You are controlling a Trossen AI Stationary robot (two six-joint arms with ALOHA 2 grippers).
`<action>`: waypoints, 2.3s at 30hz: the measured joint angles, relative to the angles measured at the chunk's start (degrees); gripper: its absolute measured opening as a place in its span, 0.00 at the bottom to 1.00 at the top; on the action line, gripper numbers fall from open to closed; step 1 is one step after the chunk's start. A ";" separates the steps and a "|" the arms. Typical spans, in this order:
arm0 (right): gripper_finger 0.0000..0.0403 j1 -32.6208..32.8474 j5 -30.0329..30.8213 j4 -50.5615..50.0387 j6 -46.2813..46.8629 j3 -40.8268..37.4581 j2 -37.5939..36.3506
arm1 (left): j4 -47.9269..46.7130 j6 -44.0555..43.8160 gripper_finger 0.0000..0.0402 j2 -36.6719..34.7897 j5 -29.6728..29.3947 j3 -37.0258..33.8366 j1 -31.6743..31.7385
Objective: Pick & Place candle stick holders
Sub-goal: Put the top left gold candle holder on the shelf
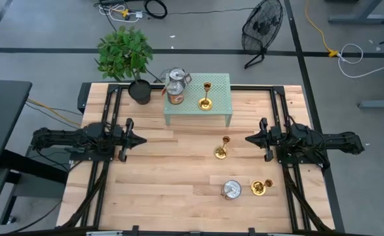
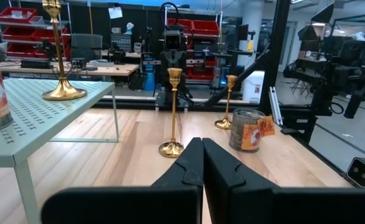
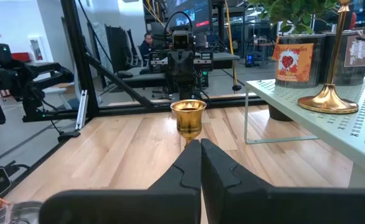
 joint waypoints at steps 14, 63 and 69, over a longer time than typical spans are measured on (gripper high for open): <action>0.01 0.02 0.00 0.00 -0.02 0.02 0.00 | 0.09 -0.01 0.01 0.00 -0.01 0.00 0.00; 0.00 0.00 1.42 7.36 -0.01 0.00 0.02 | 0.08 0.01 0.01 0.00 -0.01 0.00 0.00; 0.00 0.00 1.44 10.10 -0.02 0.00 0.02 | 0.07 -0.01 0.01 0.00 -0.01 0.00 -0.01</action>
